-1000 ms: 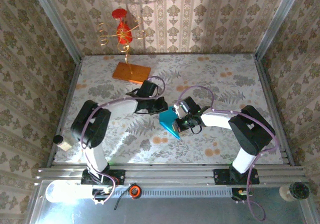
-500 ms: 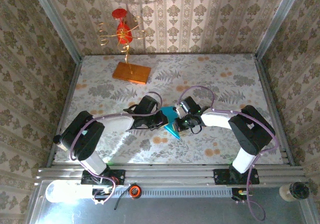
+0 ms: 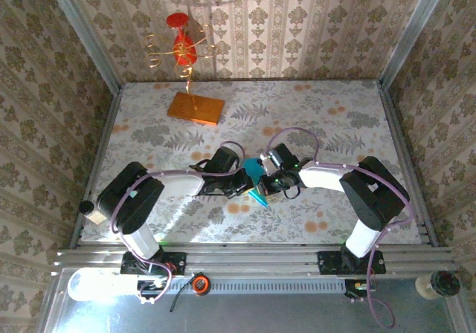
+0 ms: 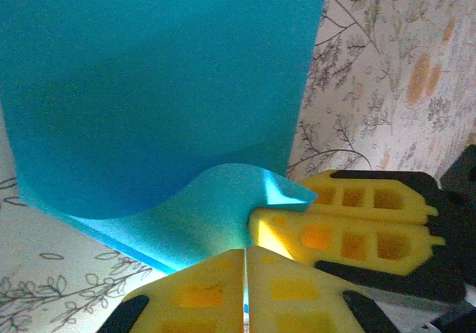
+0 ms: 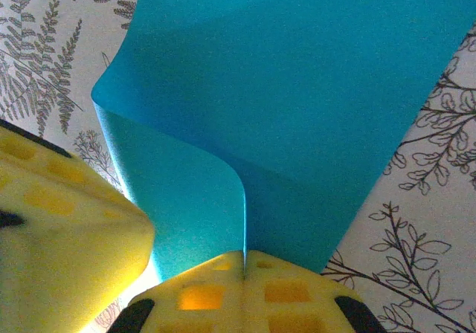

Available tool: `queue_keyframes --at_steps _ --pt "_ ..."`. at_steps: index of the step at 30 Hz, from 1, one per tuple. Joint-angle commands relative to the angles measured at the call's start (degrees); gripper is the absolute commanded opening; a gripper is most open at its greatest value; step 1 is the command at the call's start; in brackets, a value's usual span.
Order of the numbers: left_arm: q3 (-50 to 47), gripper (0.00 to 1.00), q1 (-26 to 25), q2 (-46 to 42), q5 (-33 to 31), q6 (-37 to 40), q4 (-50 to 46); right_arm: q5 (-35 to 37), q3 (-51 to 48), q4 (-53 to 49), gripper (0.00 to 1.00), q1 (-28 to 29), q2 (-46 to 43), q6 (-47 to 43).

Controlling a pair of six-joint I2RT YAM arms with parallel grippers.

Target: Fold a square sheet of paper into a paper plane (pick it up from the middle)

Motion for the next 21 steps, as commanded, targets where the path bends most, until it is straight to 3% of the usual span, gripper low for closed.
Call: queue_keyframes --at_steps 1,21 --pt "-0.77 0.11 -0.32 1.00 -0.28 -1.13 0.90 0.76 -0.46 -3.30 0.06 -0.51 2.07 0.60" --pt "-1.53 0.09 -0.02 4.15 -0.41 -1.11 2.33 0.48 -0.66 -3.41 0.09 -0.47 2.12 0.69"
